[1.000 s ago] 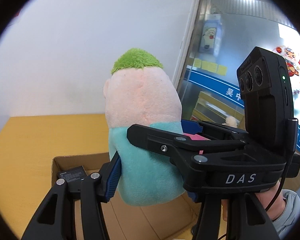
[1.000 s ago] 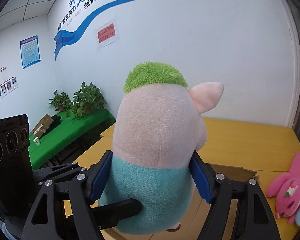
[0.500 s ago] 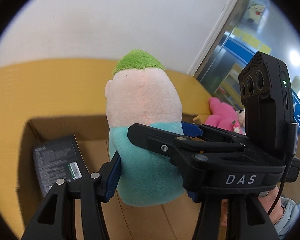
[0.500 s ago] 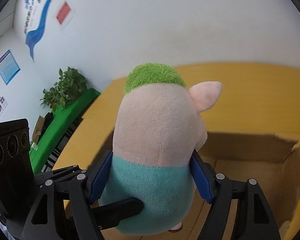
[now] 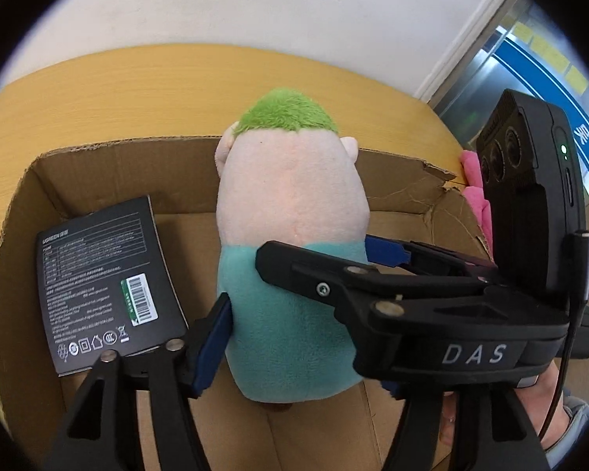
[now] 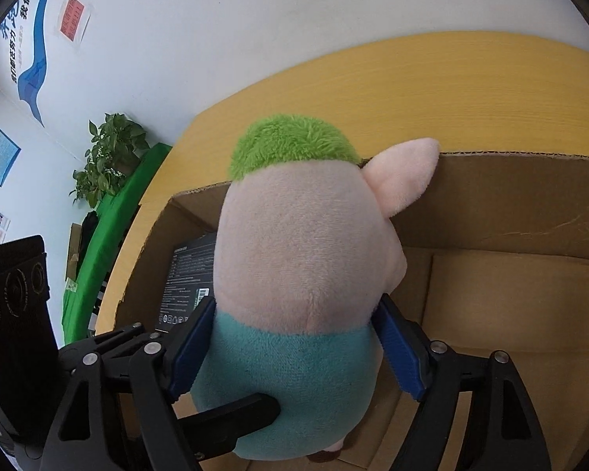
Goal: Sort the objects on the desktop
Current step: 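Lower the plush pig into the cardboard box and open the left tool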
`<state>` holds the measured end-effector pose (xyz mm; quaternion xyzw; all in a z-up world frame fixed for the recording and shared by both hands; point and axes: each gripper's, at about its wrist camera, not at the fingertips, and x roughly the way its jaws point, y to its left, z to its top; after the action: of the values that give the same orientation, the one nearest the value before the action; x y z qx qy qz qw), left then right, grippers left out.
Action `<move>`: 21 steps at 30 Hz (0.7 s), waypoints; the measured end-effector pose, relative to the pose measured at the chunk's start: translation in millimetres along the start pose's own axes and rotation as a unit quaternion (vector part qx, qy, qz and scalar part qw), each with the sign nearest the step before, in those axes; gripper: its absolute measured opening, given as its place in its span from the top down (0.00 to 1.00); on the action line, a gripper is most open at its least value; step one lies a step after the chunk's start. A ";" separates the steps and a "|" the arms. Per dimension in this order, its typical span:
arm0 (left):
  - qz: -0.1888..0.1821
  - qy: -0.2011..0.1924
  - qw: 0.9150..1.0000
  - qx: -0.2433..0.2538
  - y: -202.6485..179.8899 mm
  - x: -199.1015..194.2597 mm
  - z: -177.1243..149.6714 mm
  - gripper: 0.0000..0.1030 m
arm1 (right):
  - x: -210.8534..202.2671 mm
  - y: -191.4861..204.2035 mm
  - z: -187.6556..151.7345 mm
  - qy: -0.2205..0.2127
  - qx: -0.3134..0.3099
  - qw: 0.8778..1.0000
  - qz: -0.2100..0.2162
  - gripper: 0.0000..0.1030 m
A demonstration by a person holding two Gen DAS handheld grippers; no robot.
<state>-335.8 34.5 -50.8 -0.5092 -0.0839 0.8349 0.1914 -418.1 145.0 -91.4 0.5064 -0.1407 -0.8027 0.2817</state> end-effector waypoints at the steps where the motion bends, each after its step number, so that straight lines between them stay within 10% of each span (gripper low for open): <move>1: 0.001 0.001 1.000 -0.003 0.5 -2.2 -2.1 0.36 | -0.5 -0.2 -1.6 0.001 0.002 1.000 0.001 0.20; 9: 0.030 -0.081 0.996 0.023 -19.4 -91.4 -39.0 0.36 | -73.5 48.8 -17.6 -0.044 -0.051 0.998 -0.013 0.18; 13: 0.050 -0.139 0.987 0.058 -41.5 -145.3 -70.8 0.36 | -133.5 81.4 -50.7 -0.086 -0.076 0.992 -0.043 0.00; 21: 0.089 -0.242 0.961 0.098 -63.6 -223.9 -143.4 0.21 | -219.9 87.8 -149.8 -0.137 -0.083 0.972 -0.174 0.00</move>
<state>-103.0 -6.0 86.7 -0.2761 0.0002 0.9509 0.1399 -185.0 214.2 47.8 0.3835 -0.0205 -0.9100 0.1563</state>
